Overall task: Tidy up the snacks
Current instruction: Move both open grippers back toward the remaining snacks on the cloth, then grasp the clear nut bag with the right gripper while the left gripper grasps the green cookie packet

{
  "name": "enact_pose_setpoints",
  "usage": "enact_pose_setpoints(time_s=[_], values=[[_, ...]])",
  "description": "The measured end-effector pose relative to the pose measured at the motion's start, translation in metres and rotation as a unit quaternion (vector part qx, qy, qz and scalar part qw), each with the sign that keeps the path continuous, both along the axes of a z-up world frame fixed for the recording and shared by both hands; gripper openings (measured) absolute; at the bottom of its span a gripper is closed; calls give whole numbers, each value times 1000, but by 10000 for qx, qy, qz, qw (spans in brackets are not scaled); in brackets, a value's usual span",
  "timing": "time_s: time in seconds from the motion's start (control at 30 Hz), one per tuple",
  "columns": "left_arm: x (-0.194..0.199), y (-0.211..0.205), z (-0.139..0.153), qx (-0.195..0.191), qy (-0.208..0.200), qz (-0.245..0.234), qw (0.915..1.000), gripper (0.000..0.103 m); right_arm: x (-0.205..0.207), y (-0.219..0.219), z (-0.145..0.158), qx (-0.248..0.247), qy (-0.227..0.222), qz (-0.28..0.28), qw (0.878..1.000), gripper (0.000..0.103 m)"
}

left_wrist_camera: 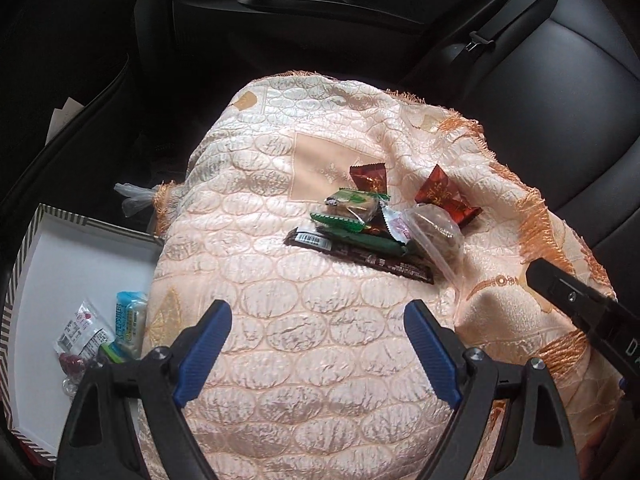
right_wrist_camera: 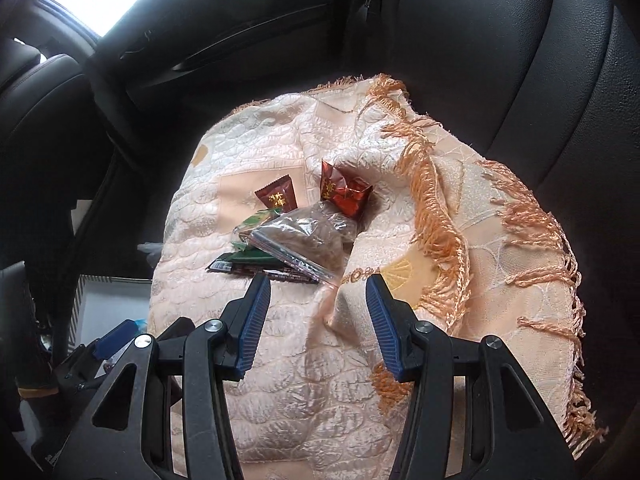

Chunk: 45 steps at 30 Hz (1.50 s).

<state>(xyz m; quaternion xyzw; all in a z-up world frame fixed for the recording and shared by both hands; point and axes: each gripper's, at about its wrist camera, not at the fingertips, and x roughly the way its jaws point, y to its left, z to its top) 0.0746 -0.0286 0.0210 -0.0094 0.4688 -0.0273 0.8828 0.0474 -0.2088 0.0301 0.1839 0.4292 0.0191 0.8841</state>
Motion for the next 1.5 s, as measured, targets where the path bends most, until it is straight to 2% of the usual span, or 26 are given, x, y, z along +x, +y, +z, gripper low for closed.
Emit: enact_pose_setpoints(time_s=[0.1, 0.33, 0.43, 0.63, 0.8, 0.9, 1.0, 1.37, 1.5], values=[[12, -6, -2, 22, 50, 9, 10000, 90, 9, -2, -4, 21, 89, 29, 10000, 50], [48, -1, -6, -98, 255, 240, 9993, 90, 34, -10, -10, 585, 408, -16, 9975, 50], [61, 3, -8, -153, 307, 380, 9987, 90, 38, -16, -8, 708, 379, -127, 9967, 50], [86, 1, -11, -118, 346, 562, 9977, 90, 47, -18, -14, 713, 447, -86, 9964, 50], [109, -4, -19, 96, 404, 527, 9977, 90, 57, -24, -23, 1005, 575, -169, 9931, 50], [122, -5, -29, 97, 535, 511, 9972, 90, 66, -26, -26, 1111, 625, -211, 9916, 50], [132, -10, -36, 144, 591, 457, 9971, 90, 76, -29, -31, 1335, 682, -261, 9883, 61], [150, -26, -58, 281, 883, 139, 9956, 90, 111, -27, -50, 1516, 1063, -282, 9823, 61], [156, -26, -63, 250, 974, 160, 9948, 90, 117, -25, -57, 1612, 1201, -257, 9793, 61]])
